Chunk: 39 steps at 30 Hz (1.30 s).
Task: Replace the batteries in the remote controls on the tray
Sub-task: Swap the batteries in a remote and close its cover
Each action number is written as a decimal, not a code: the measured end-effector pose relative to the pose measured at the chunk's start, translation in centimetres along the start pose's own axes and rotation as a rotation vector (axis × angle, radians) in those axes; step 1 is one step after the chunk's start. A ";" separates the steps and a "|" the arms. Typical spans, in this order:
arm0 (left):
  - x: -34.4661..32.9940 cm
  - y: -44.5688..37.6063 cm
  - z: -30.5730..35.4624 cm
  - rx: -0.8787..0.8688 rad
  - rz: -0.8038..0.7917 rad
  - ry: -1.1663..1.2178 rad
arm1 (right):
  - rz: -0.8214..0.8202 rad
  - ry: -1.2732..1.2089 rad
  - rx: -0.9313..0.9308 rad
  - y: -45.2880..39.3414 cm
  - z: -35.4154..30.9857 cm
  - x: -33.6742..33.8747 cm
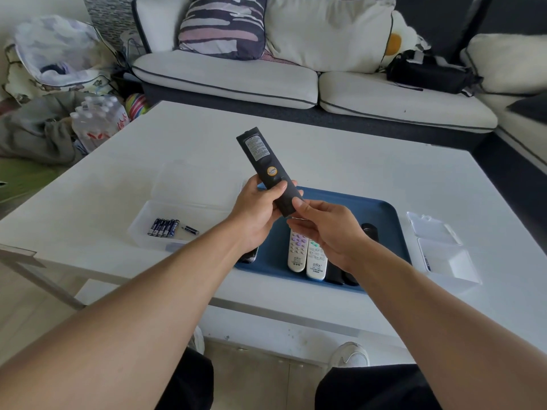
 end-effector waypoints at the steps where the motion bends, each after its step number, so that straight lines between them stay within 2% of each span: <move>1: 0.1 0.0 -0.2 0.012 0.000 -0.012 | -0.006 -0.019 0.000 0.2 -0.1 0.0; 4: 0.6 0.0 -0.8 0.057 0.006 -0.172 | 0.040 -0.182 0.062 0.6 -1.3 0.0; 6: 1.2 -0.3 -0.5 0.024 0.031 -0.397 | 0.180 -0.154 0.201 1.1 -3.4 1.3; 9: 2.5 0.0 0.7 -0.090 0.095 -0.744 | 0.406 0.409 0.436 2.8 -6.8 2.9; 14: 4.0 0.0 -0.9 -0.048 -0.005 -1.170 | 0.401 0.914 0.507 2.6 -6.3 1.3; 19: 5.3 -0.2 -1.7 0.068 0.024 -1.095 | 0.329 1.281 0.598 1.4 -4.9 -2.2; 25: 6.0 -0.5 -1.2 0.050 0.094 -1.044 | 0.225 1.518 0.838 2.3 -0.3 -7.5; 28: 6.3 -0.6 -1.1 0.062 0.113 -1.031 | 0.218 1.601 0.789 2.1 2.8 -8.1; 31: 6.1 -0.5 -1.2 0.069 0.093 -1.038 | 0.177 1.593 0.752 1.8 3.9 -8.2; 35: 5.7 -0.4 -1.5 0.089 0.049 -1.069 | 0.076 1.461 0.686 1.7 3.4 -8.2; 37: 5.3 -0.2 -1.6 0.090 0.018 -1.098 | 0.122 1.398 0.631 1.8 2.8 -7.2; 39: 4.9 0.1 -1.7 0.077 -0.022 -1.145 | 0.254 1.423 0.588 2.1 1.7 -5.6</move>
Point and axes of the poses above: each hand's wrist, its own y-axis away from the middle knuckle, its own x-axis out of the back of the hand, z = x × y, the point moved 10 cm from there along -y, towards the middle knuckle, and after that the axes turned 8 degrees about y, right-handed, at the moved point
